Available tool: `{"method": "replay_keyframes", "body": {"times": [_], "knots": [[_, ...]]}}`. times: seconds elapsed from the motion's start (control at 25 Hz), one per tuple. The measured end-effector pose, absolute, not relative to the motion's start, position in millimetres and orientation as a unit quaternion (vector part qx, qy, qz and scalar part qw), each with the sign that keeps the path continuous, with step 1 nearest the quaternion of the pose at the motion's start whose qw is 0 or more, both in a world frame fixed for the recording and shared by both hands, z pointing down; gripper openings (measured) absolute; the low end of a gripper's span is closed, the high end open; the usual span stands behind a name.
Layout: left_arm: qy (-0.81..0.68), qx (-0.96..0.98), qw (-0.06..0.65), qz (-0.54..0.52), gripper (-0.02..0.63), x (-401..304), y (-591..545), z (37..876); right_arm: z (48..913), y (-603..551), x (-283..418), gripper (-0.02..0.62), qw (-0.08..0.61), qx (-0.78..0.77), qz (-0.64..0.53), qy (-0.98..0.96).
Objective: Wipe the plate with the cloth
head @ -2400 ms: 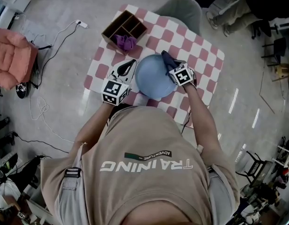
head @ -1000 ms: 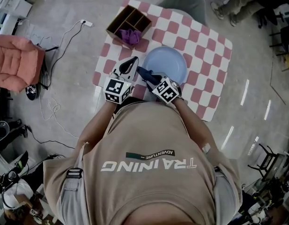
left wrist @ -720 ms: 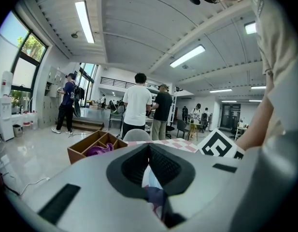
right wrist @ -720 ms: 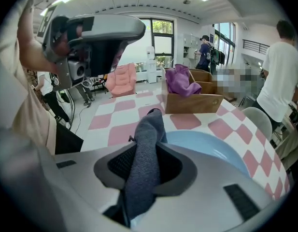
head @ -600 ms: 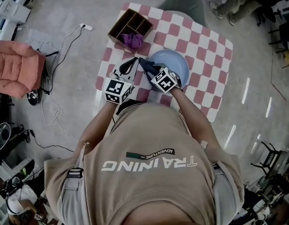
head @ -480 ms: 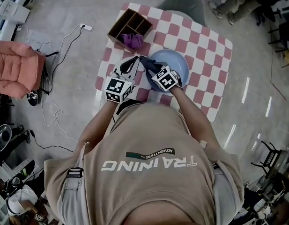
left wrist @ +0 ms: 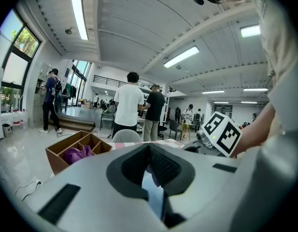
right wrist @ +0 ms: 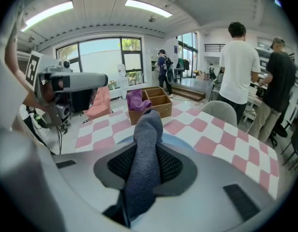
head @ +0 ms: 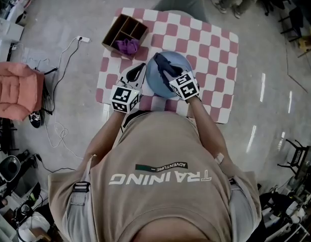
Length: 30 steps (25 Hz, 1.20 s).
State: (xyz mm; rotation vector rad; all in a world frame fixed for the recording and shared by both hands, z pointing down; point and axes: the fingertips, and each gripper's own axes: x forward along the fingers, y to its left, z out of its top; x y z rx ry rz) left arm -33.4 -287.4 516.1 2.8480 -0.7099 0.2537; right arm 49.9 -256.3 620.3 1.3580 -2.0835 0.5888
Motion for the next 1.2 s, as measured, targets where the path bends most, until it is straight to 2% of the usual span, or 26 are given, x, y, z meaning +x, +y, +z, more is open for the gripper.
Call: {"method": "replay_keyframes", "body": {"times": [0.44,0.64,0.88,1.04,1.2], "knots": [[-0.19,0.973,0.091,0.097,0.015,20,-255,520,623,-160,197,0.123,0.241,0.641,0.276,-0.675],[-0.174,0.976,0.087,0.098,0.015,43,-242,518,648,-96,254,0.123,0.245,0.679,0.315,-0.616],[-0.169,0.977,0.083,0.103,0.015,51,-232,513,672,-53,282,0.128,0.242,0.693,0.345,-0.584],[-0.179,0.975,0.077,0.106,0.015,45,-236,512,675,-48,286,0.172,0.235,0.702,0.347,-0.576],[-0.197,0.972,0.079,0.102,0.015,40,-241,511,669,-50,285,0.175,0.229,0.703,0.337,-0.583]]}}
